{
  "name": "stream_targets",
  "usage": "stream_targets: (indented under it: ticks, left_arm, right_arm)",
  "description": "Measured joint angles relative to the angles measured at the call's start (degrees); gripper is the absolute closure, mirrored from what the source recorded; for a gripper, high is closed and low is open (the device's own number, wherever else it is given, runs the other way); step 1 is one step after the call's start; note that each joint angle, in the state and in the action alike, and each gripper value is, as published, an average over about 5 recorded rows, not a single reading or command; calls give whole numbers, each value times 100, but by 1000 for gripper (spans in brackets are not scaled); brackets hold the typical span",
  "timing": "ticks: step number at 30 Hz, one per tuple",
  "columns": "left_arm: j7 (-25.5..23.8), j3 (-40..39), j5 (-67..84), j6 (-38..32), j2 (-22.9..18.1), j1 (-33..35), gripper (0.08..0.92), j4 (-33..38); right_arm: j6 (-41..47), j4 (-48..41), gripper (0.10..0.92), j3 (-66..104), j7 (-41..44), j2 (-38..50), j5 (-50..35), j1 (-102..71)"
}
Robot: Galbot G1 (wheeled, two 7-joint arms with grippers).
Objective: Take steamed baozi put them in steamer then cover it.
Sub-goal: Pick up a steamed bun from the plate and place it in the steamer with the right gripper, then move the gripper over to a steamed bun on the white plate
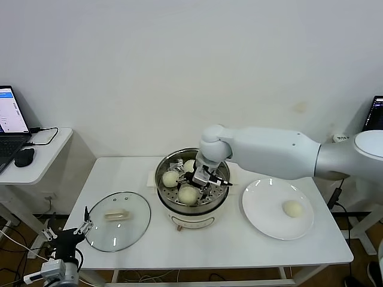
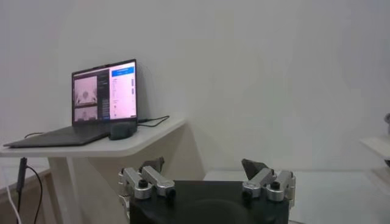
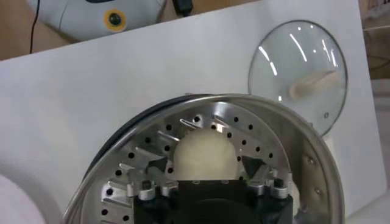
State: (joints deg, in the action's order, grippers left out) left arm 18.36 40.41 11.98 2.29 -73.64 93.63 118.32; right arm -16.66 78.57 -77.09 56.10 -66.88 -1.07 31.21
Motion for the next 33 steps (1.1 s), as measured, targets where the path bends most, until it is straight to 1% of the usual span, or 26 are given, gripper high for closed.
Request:
stream_targets:
  ticks: [4,9,15,19,25,29,33]
  left_arm:
    - [-11,11,23,18,49,-23,177,0]
    - [-26,-7,27,39,110,-42,177,13]
    - [-38,-23,44,42,196,-67,177,17]
    - [-44,-57,45,45,241,-75,177,18]
    - [-60,-94,41,44,311,-73,177,25]
    - [-69,-130,29,44,330,-72,177,44]
    - [-74,-176,-7,44,307,-60,177,49]
  right_arm:
    - [273,102,203,55,113,171,-226,170]
    - [1013,359,202,25,219,594,-594,478]
    - [2053,769,203,18,204,1352,-984,758]
    - [2582,996,202,94,179,1994,-1083,762]
    - [2946,1122,203,424,256,2973,-929,396]
    - [2980,1070,203,819,366,3520,-666,-81]
    - [2885,892,202,1389,468,3879,-309,-731]
